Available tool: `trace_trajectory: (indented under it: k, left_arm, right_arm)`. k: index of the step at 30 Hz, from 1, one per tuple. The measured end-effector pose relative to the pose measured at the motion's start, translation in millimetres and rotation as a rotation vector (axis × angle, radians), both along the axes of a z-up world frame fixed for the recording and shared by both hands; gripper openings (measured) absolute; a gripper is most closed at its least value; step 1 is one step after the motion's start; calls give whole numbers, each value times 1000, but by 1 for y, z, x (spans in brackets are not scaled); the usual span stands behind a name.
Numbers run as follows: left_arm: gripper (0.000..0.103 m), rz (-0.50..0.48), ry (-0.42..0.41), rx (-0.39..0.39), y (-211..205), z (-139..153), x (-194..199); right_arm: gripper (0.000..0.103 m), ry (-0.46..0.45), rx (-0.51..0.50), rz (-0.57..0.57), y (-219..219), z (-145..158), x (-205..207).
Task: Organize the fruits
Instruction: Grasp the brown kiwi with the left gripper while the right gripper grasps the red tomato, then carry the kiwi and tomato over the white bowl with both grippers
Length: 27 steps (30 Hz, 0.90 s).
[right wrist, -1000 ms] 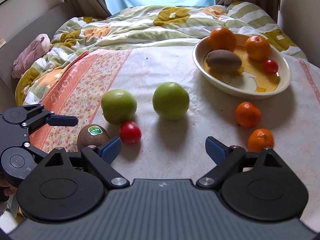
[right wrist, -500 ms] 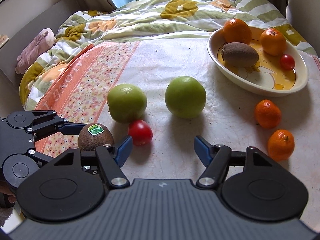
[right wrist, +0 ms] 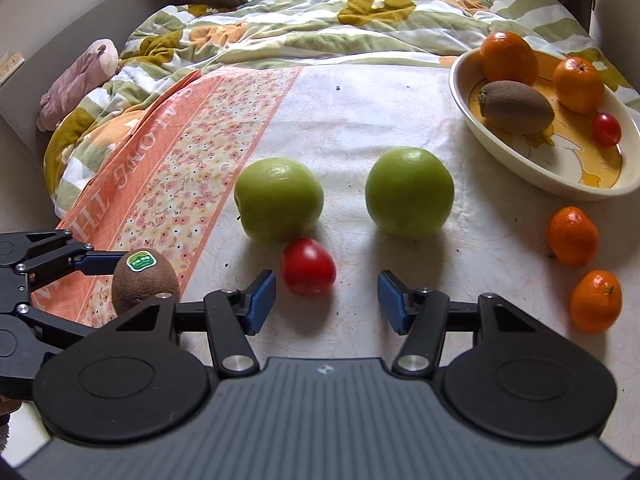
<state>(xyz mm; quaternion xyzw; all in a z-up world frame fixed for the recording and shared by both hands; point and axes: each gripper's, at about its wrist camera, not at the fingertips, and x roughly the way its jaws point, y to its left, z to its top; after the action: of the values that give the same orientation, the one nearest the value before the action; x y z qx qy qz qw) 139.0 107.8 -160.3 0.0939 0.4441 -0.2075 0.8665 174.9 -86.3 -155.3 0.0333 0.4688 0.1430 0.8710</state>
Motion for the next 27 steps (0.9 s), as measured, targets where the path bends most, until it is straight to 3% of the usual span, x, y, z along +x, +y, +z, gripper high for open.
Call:
trace_trajectory:
  k: [6, 11, 19, 27]
  left_arm:
    - [69, 30, -9, -6, 6, 4, -4]
    - [69, 38, -14, -8, 7, 7, -5]
    - [69, 48, -23, -12, 7, 14, -8]
    - [69, 42, -56, -19, 2, 37, -12]
  right_arm:
    - [64, -23, -44, 25, 9, -2, 2]
    - [45, -42, -69, 75, 17, -3, 3]
    - [45, -58, -87, 92, 20, 3, -3]
    - [45, -89, -69, 57, 9, 31, -13]
